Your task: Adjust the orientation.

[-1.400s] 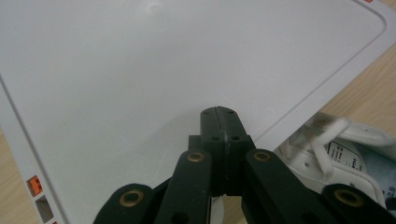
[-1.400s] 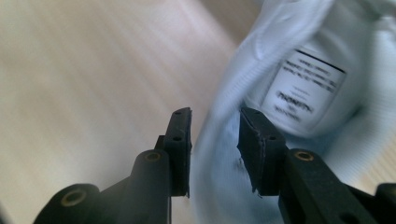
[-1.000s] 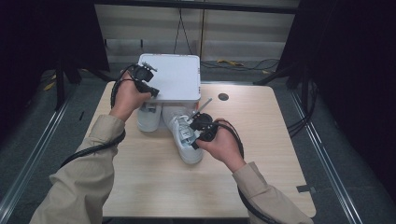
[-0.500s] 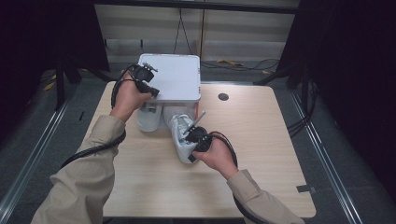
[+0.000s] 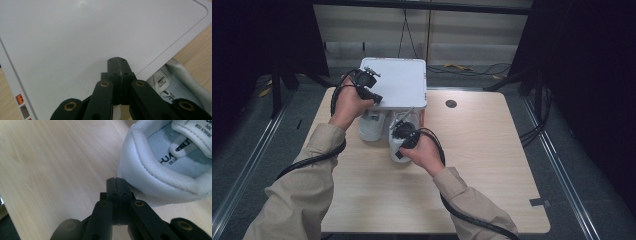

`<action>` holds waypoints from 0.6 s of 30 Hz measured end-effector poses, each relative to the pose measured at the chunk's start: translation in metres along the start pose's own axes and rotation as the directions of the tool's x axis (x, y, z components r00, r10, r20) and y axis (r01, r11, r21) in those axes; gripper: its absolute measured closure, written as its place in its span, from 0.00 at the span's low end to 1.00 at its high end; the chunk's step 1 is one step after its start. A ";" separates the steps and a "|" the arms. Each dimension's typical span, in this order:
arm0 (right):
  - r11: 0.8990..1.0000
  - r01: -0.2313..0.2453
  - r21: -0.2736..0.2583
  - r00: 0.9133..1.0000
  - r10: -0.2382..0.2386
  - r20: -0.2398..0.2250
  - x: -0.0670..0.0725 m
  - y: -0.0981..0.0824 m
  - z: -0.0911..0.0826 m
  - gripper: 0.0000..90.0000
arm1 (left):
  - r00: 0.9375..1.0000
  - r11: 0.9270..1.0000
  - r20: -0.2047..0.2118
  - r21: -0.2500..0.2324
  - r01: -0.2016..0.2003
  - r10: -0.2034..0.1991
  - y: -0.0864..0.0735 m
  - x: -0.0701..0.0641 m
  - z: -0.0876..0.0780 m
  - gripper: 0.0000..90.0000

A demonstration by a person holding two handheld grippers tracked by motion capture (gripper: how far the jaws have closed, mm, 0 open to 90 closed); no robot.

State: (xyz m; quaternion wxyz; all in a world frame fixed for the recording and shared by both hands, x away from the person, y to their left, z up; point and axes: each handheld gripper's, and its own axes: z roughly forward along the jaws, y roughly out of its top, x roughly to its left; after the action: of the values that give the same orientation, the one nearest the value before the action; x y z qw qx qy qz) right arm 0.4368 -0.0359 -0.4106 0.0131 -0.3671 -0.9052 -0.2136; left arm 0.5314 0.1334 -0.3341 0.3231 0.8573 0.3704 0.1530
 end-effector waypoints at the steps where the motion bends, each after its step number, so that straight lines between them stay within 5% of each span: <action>1: 1.000 -0.003 -0.002 1.000 0.003 -0.002 -0.001 0.002 0.001 1.00 | 1.000 1.000 0.002 0.000 -0.001 0.001 0.000 0.000 0.000 1.00; 12: 1.000 -0.013 -0.006 0.999 0.013 0.048 -0.007 0.005 0.002 1.00 | 1.000 1.000 0.001 -0.004 0.004 -0.004 -0.001 0.000 0.000 1.00; 18: 0.999 -0.029 -0.025 0.999 0.029 0.020 -0.010 -0.006 0.001 1.00 | 1.000 1.000 -0.004 -0.005 0.006 -0.006 -0.001 -0.001 0.000 1.00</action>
State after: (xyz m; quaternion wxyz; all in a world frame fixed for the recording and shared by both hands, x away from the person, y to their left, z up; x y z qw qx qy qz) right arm 0.4402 -0.0466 -0.4155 0.0024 -0.3825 -0.8972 -0.2207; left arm 0.5302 0.1332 -0.3345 0.3248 0.8552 0.3731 0.1548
